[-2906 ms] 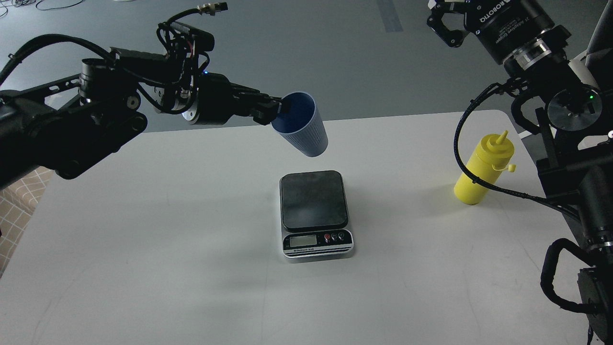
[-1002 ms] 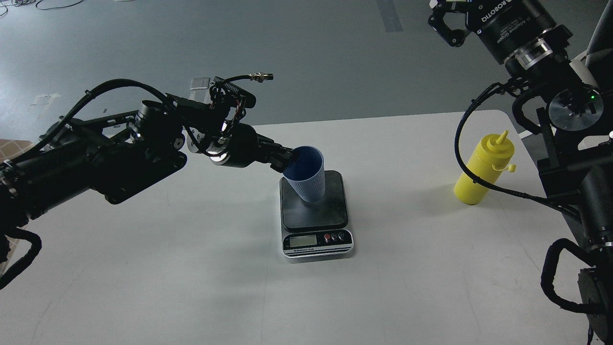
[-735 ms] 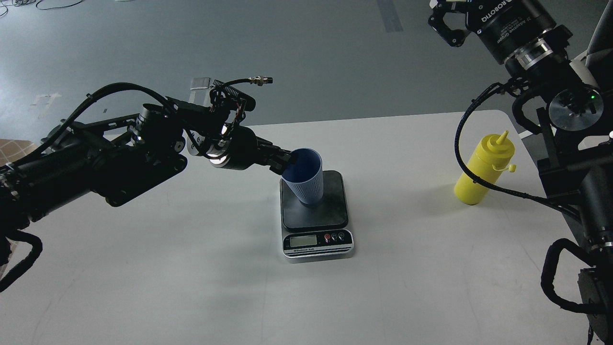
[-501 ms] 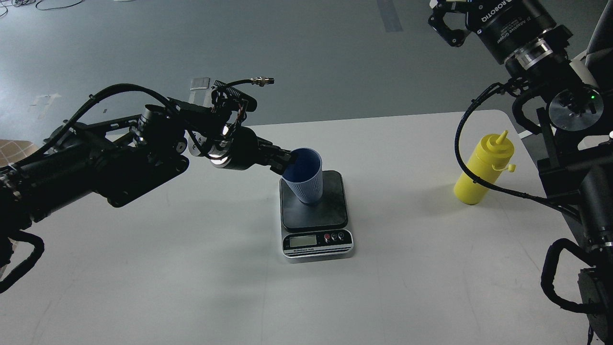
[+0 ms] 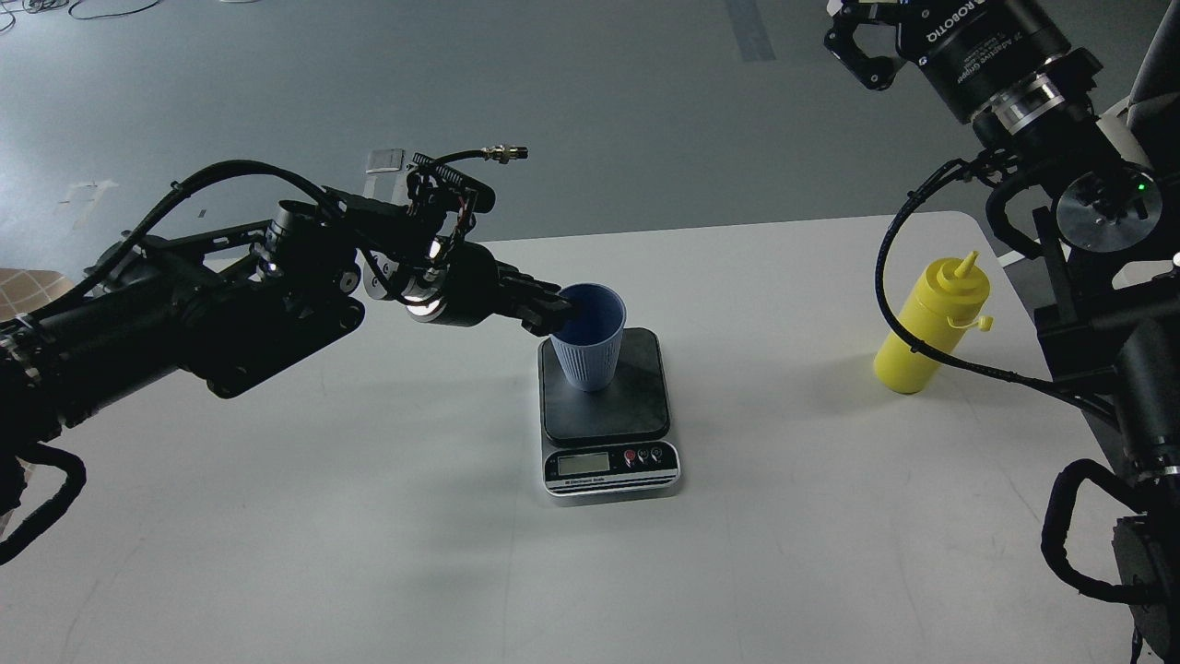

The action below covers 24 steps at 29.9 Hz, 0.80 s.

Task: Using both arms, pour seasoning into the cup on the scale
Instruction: 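Lower the blue cup onto the scale and open the left gripper, then withdraw the left gripper up and away from the cup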

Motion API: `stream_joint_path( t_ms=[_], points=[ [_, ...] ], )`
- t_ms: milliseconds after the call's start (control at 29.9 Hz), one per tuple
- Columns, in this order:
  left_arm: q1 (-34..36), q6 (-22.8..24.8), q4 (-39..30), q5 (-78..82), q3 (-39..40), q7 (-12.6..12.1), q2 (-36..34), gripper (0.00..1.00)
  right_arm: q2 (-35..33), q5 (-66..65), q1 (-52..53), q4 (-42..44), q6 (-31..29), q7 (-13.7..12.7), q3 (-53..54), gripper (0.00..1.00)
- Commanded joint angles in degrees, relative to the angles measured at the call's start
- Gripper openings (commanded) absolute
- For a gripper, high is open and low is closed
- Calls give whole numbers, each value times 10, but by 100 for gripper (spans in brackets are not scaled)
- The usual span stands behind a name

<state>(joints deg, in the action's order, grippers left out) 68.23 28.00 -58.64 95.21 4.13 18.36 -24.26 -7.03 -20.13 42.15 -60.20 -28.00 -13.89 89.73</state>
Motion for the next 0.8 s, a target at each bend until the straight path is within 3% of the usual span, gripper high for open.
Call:
stream_joint_path(
  t_ms=[0,67,234,501,768],
  points=[
    [2,0,-2,-4,4,2,-2,65,0,0,0,0,0,0,0,100],
    [2,0,-4,-6,9,6,-4,78,0,0,0,0,0,0,0,100],
    [5,0,-8,-56,18,6,-9,90,0,0,0,0,0,0,0,100],
    [7,0,-7,-126,53,3,-27,95,0,0,0,-1,0,0,0,100],
    [2,0,2,-268,198,4,-60,97,-2,0,0,-1,0,0,0,100]
  ],
)
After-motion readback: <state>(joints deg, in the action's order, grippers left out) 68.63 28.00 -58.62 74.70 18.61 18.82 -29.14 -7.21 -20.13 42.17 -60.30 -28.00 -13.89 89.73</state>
